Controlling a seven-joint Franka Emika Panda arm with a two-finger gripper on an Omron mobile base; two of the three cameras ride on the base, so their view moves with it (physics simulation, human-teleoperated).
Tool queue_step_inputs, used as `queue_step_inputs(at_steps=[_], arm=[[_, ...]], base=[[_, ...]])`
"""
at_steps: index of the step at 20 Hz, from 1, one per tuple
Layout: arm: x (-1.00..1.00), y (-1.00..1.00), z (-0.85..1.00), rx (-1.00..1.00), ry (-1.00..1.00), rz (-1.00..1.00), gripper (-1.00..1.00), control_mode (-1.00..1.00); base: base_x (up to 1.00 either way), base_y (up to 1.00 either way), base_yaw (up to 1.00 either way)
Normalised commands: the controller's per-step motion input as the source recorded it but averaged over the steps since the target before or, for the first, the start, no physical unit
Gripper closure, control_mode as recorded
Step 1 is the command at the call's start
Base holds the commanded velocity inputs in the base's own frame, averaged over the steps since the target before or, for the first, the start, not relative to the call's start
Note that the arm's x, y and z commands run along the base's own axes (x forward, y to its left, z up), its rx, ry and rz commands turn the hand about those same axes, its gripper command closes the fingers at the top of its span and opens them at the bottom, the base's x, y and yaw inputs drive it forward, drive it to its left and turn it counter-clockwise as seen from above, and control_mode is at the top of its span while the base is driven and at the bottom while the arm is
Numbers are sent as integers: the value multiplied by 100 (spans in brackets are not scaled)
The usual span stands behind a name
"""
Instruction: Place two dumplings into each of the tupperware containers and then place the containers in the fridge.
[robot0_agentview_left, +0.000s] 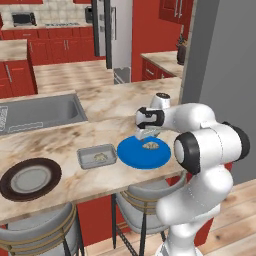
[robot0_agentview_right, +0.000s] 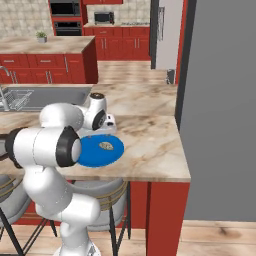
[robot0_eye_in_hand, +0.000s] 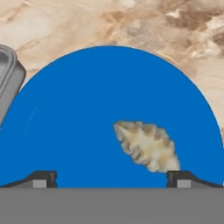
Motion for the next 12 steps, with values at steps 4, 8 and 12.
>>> queue_step_inputs(at_steps=[4,8,12], arm=[[4,-24,-26,-1,7,11,-100,-100],[16,-4,-33,0,4,14,-100,-100],[44,-9,-22,0,2,15,-100,-100]], base=[[0,0,0],[0,0,0],[0,0,0]])
